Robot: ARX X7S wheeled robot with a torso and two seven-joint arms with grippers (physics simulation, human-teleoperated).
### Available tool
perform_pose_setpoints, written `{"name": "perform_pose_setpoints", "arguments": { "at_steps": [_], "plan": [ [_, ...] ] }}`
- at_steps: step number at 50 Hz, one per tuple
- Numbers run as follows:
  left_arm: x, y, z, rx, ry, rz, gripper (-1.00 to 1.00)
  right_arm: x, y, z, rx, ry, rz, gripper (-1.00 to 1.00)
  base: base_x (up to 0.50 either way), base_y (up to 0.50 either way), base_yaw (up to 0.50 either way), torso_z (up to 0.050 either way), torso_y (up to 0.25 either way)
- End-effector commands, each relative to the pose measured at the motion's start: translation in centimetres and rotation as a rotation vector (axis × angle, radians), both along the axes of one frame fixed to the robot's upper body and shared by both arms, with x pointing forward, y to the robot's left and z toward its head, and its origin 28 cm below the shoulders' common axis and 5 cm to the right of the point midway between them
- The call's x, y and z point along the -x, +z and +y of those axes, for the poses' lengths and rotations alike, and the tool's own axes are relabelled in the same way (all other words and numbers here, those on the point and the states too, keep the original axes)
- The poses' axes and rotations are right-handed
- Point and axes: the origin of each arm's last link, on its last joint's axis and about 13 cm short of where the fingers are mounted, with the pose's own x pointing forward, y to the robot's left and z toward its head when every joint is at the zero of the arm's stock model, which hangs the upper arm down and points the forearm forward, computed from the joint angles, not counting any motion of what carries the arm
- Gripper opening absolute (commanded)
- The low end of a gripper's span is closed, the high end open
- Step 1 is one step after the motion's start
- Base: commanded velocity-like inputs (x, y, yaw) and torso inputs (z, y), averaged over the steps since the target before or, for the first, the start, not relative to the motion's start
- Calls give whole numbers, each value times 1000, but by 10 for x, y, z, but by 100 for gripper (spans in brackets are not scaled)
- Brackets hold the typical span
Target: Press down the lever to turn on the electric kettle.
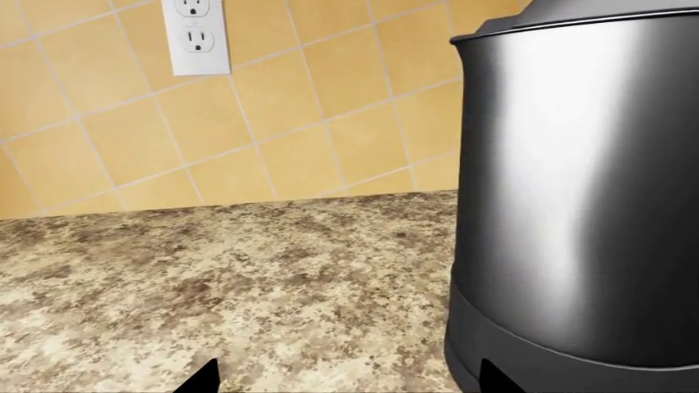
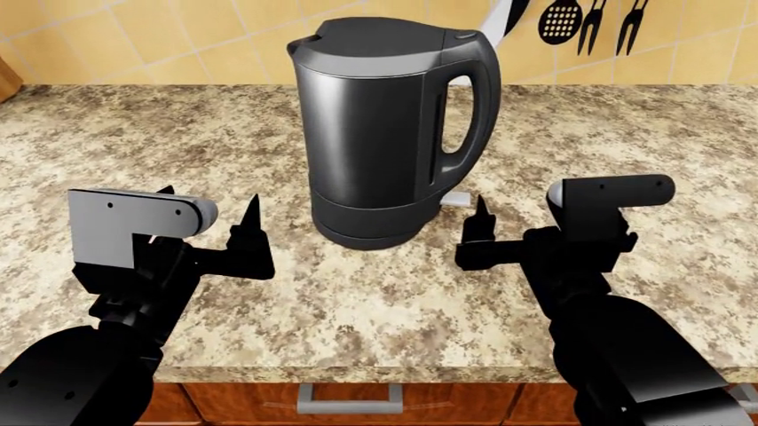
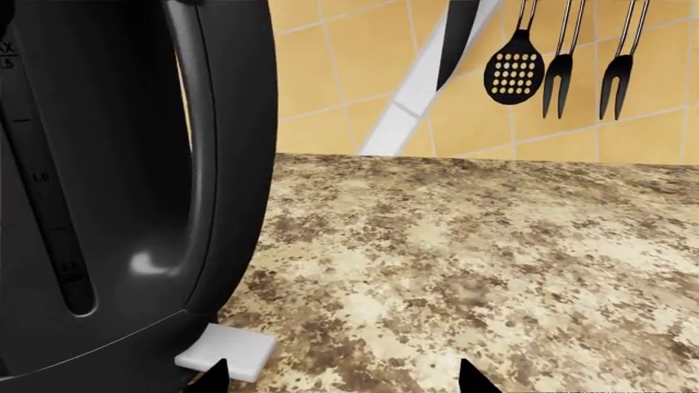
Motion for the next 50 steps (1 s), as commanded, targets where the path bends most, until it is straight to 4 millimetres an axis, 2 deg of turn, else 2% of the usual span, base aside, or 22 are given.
{"name": "perform_pose_setpoints", "arguments": {
  "at_steps": [1, 11, 12, 33, 50],
  "plan": [
    [0, -1, 0, 0, -1, 2, 100, -1, 0, -1, -3, -20, -2, 100, 0, 0, 0, 0, 0],
    [1, 0, 0, 1, 0, 1, 100, -1, -1, 0, 28, -30, 2, 100, 0, 0, 0, 0, 0],
    [0, 0, 0, 1, 0, 1, 100, -1, -1, 0, 28, -29, 6, -100, 0, 0, 0, 0, 0],
    [1, 0, 0, 1, -4, 2, 100, 1, 0, 1, 48, 14, 29, -100, 0, 0, 0, 0, 0],
    [-2, -2, -2, 2, -10, 9, 100, -2, 11, 11, 83, 118, 37, -100, 0, 0, 0, 0, 0]
  ]
}}
